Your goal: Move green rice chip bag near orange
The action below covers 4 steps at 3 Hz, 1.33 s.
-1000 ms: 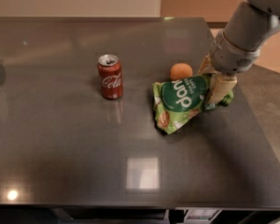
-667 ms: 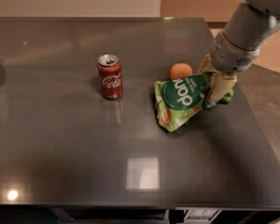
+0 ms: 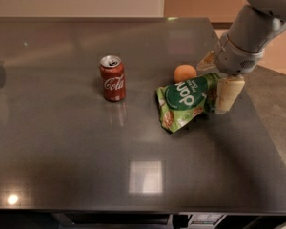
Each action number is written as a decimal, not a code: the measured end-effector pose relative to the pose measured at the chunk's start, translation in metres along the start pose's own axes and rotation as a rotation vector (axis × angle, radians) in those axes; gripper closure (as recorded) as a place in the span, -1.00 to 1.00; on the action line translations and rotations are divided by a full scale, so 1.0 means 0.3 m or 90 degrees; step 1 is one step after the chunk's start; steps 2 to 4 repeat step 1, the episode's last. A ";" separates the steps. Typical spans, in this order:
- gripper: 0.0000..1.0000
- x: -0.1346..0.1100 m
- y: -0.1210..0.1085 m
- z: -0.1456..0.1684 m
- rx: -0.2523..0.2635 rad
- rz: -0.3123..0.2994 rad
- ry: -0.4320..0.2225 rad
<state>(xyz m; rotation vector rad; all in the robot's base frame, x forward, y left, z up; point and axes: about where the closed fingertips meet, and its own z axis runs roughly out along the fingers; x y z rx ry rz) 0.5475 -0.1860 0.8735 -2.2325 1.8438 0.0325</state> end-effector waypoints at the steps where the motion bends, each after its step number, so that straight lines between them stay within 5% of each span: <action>1: -1.00 0.000 0.000 0.000 0.000 0.000 0.000; 4: -1.00 0.000 0.000 0.000 0.000 0.000 0.000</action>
Offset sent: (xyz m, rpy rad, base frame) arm 0.0000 0.0000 0.0000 0.0000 0.0000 0.0000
